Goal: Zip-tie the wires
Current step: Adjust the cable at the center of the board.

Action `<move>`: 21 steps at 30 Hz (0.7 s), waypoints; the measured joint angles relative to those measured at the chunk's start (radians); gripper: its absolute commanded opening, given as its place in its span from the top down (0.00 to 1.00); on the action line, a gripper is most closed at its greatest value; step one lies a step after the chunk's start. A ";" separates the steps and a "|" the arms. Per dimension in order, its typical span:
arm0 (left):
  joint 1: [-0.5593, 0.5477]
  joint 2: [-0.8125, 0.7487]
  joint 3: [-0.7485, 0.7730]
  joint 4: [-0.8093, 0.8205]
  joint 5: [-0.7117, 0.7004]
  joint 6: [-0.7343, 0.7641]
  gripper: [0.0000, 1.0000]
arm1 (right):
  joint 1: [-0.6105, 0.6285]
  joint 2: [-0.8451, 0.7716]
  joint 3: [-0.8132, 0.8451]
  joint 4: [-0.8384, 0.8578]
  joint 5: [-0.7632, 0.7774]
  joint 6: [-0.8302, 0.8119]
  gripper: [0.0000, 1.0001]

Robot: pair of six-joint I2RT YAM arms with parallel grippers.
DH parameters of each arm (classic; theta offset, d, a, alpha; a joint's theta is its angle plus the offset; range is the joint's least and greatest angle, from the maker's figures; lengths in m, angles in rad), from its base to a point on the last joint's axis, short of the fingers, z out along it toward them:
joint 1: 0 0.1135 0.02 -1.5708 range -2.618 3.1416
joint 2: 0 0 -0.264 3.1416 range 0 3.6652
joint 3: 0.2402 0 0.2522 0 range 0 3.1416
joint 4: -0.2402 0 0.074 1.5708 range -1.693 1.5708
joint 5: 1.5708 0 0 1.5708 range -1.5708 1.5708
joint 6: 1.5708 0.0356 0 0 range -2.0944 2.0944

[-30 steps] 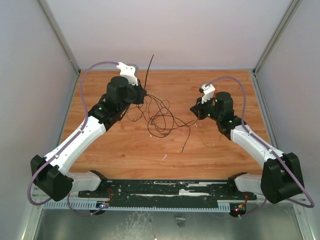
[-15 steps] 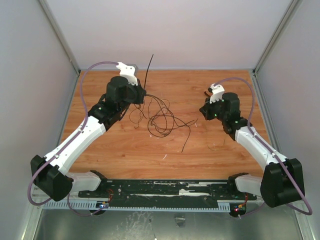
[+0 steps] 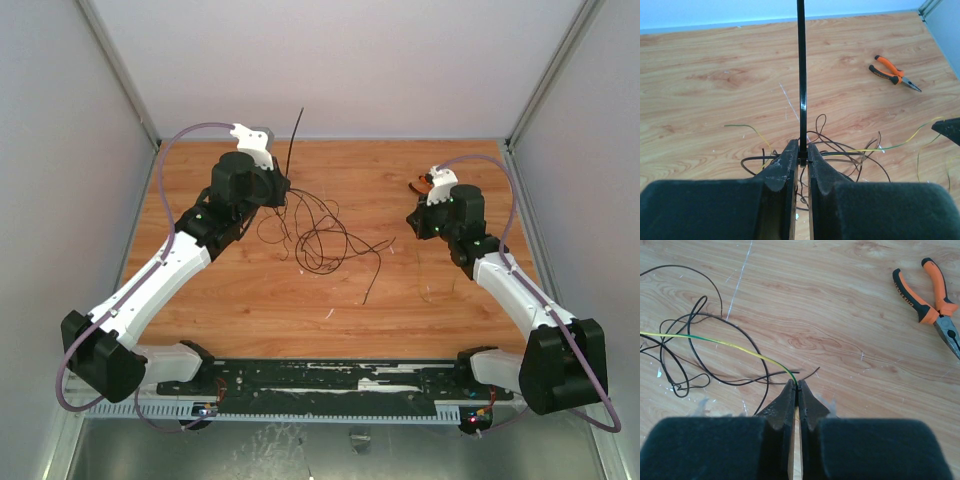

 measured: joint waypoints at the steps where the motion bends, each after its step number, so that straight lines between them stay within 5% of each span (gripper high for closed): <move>1: 0.000 0.000 0.000 0.000 0.000 0.000 1.00 | -0.001 0.000 0.000 0.000 -0.003 0.000 0.99; 8: 0.002 0.000 0.000 0.000 0.001 0.000 1.00 | -0.003 -0.001 0.000 0.018 -0.196 0.000 0.63; 21: 0.005 -0.008 0.000 -0.001 0.001 0.008 1.00 | 0.048 0.026 0.027 0.205 -0.447 0.111 0.60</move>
